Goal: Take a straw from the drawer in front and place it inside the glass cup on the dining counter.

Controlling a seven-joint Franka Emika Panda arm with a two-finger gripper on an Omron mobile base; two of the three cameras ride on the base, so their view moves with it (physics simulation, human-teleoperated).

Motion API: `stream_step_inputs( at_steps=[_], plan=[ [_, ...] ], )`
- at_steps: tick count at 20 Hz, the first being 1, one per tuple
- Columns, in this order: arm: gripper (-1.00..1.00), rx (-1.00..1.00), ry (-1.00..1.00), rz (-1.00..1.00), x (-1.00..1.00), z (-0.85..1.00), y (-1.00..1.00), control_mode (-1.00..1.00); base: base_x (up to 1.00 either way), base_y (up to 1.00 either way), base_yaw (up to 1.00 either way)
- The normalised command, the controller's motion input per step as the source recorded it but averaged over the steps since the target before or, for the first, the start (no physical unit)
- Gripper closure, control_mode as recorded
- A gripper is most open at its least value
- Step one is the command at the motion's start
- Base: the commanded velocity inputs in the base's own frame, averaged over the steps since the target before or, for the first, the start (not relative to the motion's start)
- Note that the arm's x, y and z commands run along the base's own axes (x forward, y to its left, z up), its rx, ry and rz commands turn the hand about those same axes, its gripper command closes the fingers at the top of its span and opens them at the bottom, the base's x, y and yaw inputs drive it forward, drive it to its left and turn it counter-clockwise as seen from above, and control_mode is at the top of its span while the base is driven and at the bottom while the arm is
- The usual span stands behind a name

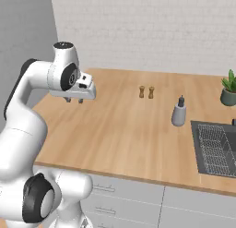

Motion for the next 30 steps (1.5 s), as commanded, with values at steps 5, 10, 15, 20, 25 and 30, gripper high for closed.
stream_step_inputs(
  at_steps=[5, 10, 15, 20, 25, 30],
  plan=[
    [-1.00, 0.00, 0.00, 0.00, 0.00, 0.00, 0.00, 1.00, -0.60, 0.00, 0.00],
    [-1.00, 0.00, 0.00, 0.00, 0.00, 0.00, 0.00, 1.00, -0.71, 0.15, -0.25],
    [-1.00, 0.00, 0.00, 0.00, 0.00, 0.00, 0.00, 1.00, -0.01, 0.55, -0.64],
    [-1.00, 0.00, 0.00, 0.00, 0.00, 0.00, 0.00, 1.00, 0.00, 0.60, -0.69],
    [-1.00, 0.00, 0.00, 0.00, 0.00, 0.00, 0.00, 1.00, 0.00, 0.65, -0.66],
    [-1.00, 0.00, 0.00, 0.00, 0.00, 0.00, 0.00, 1.00, -0.07, 0.67, -0.62]
  ],
)
